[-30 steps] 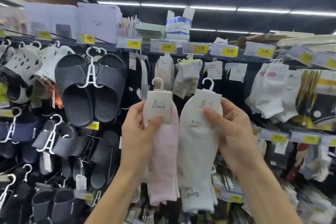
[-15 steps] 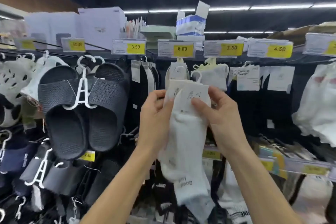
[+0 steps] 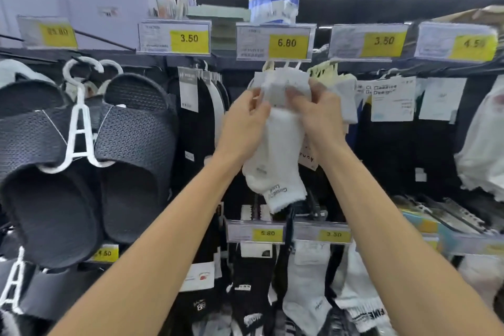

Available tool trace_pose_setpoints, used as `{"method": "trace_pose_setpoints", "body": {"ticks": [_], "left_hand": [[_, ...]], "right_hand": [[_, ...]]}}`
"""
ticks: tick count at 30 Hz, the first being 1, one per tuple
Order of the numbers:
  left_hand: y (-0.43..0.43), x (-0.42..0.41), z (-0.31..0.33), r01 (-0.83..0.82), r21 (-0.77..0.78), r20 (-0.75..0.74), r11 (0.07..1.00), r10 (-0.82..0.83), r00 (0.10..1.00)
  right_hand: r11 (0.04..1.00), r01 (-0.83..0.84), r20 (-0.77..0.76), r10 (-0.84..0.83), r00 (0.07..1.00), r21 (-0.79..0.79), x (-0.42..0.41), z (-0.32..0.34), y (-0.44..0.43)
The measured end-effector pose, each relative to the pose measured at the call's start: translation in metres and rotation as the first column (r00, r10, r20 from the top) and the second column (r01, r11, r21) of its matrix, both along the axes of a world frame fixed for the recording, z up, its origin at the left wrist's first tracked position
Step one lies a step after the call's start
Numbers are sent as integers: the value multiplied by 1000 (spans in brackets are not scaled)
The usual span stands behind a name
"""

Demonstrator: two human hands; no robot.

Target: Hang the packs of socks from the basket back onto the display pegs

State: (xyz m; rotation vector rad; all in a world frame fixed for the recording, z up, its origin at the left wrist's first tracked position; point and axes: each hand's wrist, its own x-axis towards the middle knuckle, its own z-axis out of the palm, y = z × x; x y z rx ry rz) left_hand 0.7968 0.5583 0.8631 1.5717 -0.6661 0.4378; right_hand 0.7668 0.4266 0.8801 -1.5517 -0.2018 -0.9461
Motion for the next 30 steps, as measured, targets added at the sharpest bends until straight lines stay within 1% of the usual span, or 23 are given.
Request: {"method": "trace_pose_setpoints", "body": {"ticks": [2, 5, 8, 11, 14, 18, 20, 21, 23, 25, 27, 28, 30], "left_hand": [[0, 10, 3, -3, 35, 18, 999, 3, 1000], [3, 24, 6, 23, 46, 11, 999, -24, 1000], [3, 34, 4, 40, 63, 10, 997, -41, 999], [-1, 39, -1, 66, 83, -3, 994, -66, 998], [-4, 42, -8, 63, 72, -19, 995, -62, 998], [-5, 47, -16, 41, 71, -9, 997, -41, 999], [-5, 48, -18, 24, 81, 9, 996, -25, 1000], [-5, 47, -20, 12, 85, 32, 996, -15, 999], [-4, 42, -27, -34, 106, 105, 994, 23, 994], [-5, 36, -33, -102, 118, 174, 988, 80, 982], [-4, 32, -39, -170, 133, 183, 976, 144, 973], [-1, 28, -51, -201, 147, 196, 969, 170, 966], [8, 14, -74, -251, 139, 183, 958, 225, 957]], "right_hand": [[998, 34, 24, -33, 999, -53, 10, 6, 5], [979, 112, 74, -101, 992, -172, 22, 12, 11], [968, 114, 87, -96, 992, -225, 29, 12, 8], [950, 81, 59, -66, 996, -301, 32, 9, -1], [933, 61, -15, -71, 997, -354, 36, 6, -6], [899, 113, -22, -135, 991, -424, 40, 6, -10], [875, 115, -67, -165, 984, -471, 44, 6, -12], [868, 108, -84, -170, 982, -485, 46, 4, -13], [858, 118, -71, -176, 982, -499, 47, -6, -13], [866, 116, -77, -174, 982, -487, 47, -17, -10], [881, 96, -114, -167, 979, -464, 40, -22, -5], [887, 85, -108, -150, 983, -454, 36, -28, -6], [881, 201, -31, -237, 971, -429, 17, -36, -8]]}}
